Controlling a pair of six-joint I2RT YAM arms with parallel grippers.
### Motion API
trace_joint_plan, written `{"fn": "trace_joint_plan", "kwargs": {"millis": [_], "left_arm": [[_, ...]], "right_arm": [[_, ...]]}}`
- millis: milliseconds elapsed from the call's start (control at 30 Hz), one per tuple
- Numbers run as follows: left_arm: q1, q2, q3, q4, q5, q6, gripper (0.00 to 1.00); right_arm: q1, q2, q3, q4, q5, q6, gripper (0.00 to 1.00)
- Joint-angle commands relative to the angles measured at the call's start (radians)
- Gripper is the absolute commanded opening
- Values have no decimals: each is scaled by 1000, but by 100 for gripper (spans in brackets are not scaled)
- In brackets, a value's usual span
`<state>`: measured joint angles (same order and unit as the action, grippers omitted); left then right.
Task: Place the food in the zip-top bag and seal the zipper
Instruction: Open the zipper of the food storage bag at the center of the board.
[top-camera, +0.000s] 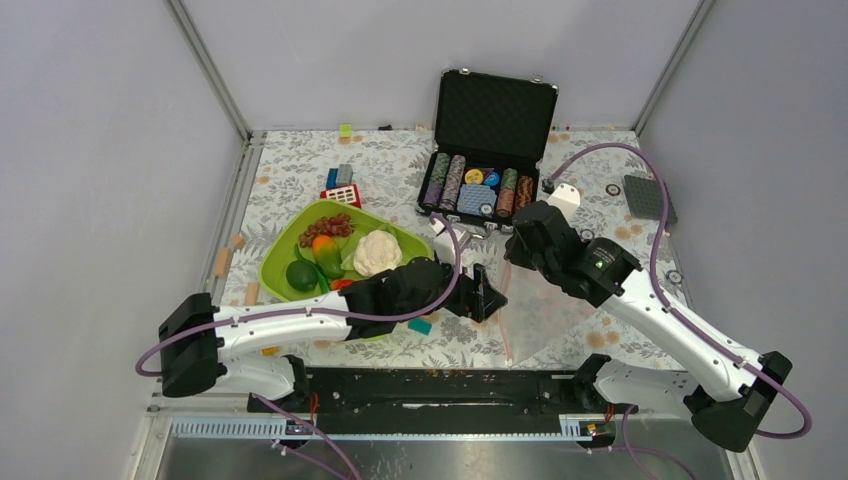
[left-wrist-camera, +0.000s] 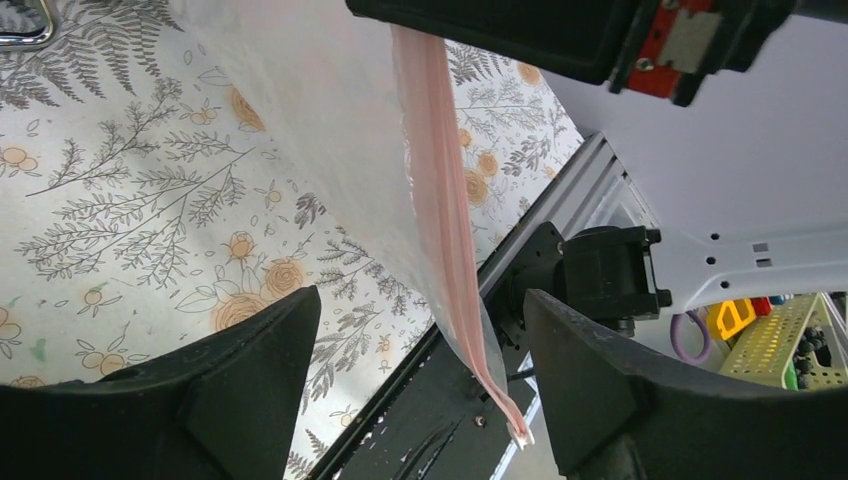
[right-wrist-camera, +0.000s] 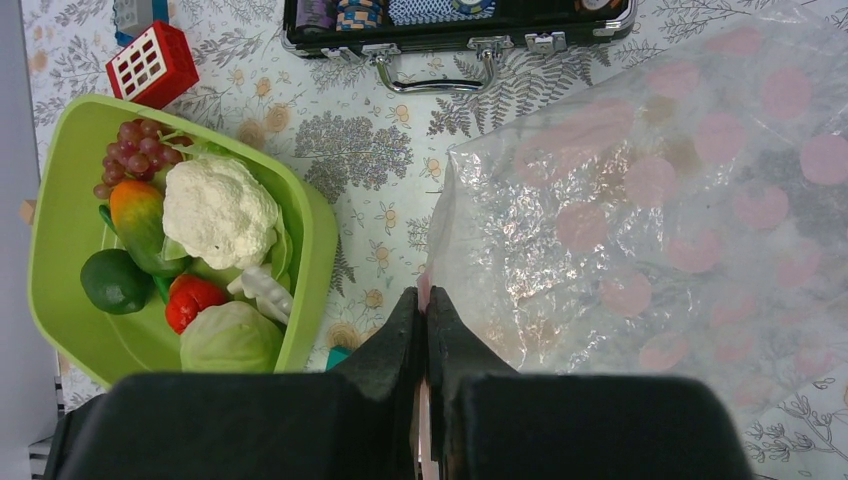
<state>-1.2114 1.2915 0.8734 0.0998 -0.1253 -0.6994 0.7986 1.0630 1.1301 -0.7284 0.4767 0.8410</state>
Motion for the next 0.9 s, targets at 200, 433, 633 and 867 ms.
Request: {"fn": "trace_joint_plan", "kwargs": {"millis": [200, 433, 633, 867], "left_arm": [[0, 64, 48, 65, -81, 49, 61], [0, 82, 58, 61, -101, 48, 35], [0, 88, 50, 76, -78, 61, 0], [0, 53, -8, 192, 0, 50, 0]], "right_arm": [[10, 7, 23, 3, -2, 32, 0], [11, 8, 22, 5, -12, 20, 0], [10, 11, 24, 25, -41, -33, 4], [10, -60, -39, 147, -117, -135, 41]]}}
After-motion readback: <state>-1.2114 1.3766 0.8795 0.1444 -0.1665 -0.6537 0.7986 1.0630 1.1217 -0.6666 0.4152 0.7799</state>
